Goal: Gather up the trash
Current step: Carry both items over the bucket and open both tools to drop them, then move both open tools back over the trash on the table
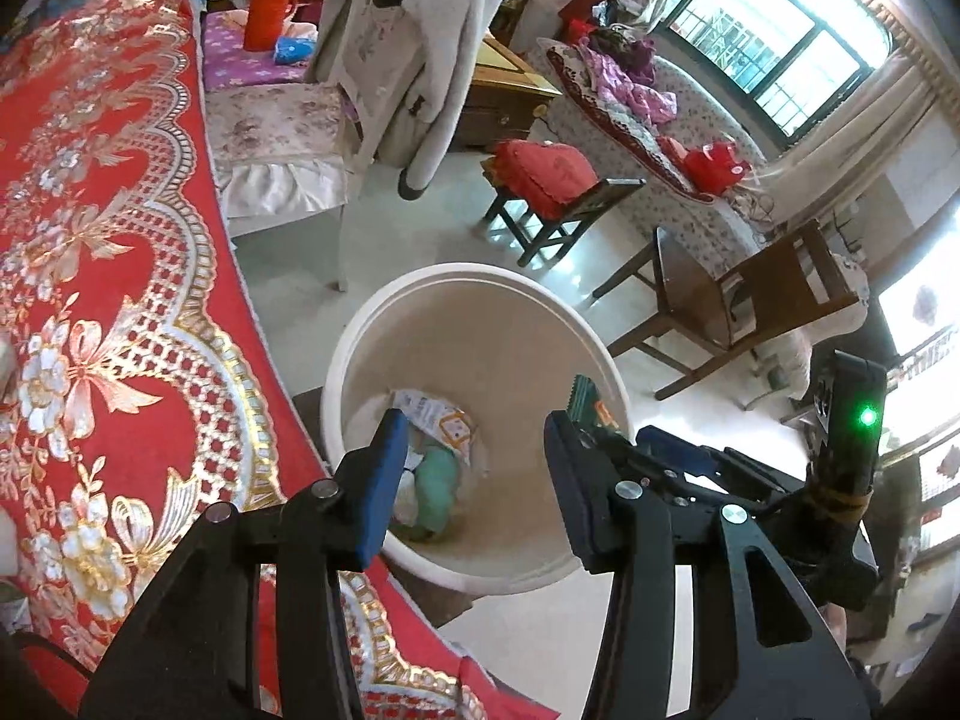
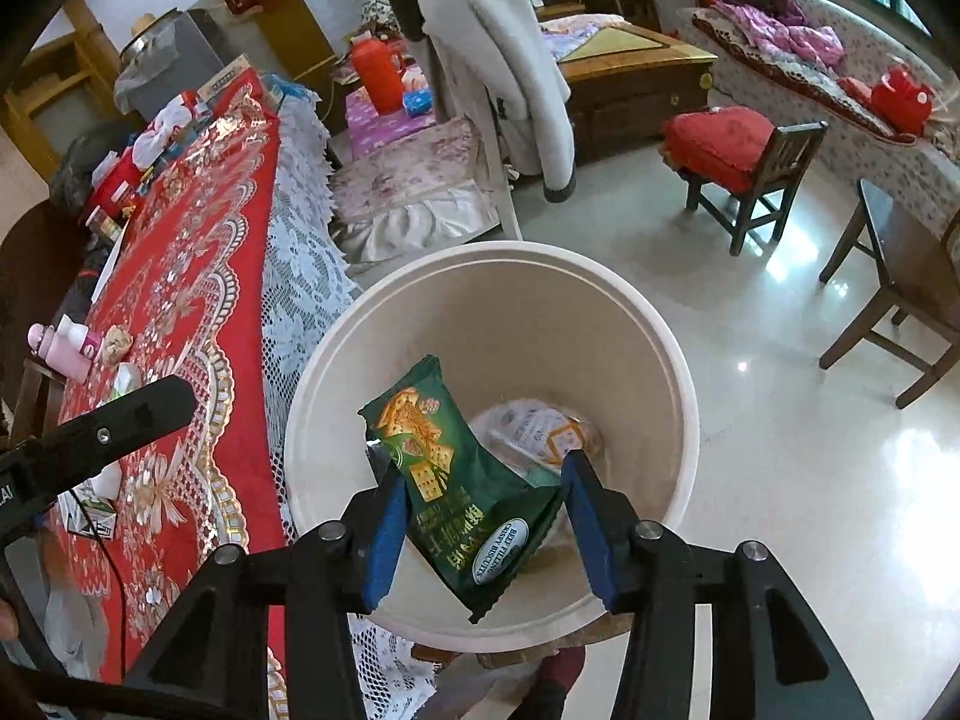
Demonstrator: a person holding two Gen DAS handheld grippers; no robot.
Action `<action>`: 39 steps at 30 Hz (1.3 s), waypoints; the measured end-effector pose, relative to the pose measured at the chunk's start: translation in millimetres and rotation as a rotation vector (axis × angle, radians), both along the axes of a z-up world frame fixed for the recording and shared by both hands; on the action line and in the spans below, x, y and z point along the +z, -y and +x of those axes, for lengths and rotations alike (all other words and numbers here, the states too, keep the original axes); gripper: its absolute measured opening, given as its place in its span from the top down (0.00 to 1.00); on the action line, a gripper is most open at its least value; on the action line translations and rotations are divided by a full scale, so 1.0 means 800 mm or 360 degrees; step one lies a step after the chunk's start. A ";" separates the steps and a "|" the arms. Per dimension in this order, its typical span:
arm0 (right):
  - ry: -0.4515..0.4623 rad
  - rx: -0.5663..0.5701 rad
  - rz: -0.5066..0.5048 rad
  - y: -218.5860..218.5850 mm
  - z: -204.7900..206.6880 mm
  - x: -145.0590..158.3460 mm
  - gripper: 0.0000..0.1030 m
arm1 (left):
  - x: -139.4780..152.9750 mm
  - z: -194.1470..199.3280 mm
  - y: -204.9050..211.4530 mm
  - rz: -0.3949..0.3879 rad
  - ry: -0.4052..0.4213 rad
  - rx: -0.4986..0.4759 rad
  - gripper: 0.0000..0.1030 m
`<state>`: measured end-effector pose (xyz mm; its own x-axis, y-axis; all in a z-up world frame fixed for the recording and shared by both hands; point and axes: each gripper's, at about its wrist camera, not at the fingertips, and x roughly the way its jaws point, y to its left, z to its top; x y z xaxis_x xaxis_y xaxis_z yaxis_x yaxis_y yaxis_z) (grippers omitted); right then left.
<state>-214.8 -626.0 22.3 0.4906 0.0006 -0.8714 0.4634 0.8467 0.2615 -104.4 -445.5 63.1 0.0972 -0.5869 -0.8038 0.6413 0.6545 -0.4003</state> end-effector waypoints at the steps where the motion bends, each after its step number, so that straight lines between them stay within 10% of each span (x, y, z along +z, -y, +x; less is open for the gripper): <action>1: 0.0001 0.0001 0.0018 0.000 0.000 -0.001 0.52 | 0.000 -0.001 -0.003 0.0003 0.0001 0.0000 0.56; 6: 0.0016 -0.0017 0.0008 -0.004 -0.001 0.003 0.23 | 0.004 -0.002 -0.012 0.0006 0.0007 0.0012 0.56; 39: 0.0087 0.0395 0.0015 -0.139 0.073 0.044 0.23 | 0.037 0.018 -0.163 0.0146 0.0182 0.0439 0.56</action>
<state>-156.1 -514.8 57.7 0.5210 0.1349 -0.8428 0.2265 0.9302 0.2889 -90.1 -314.9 92.7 0.3358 -0.4512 -0.8268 0.4720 0.8402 -0.2668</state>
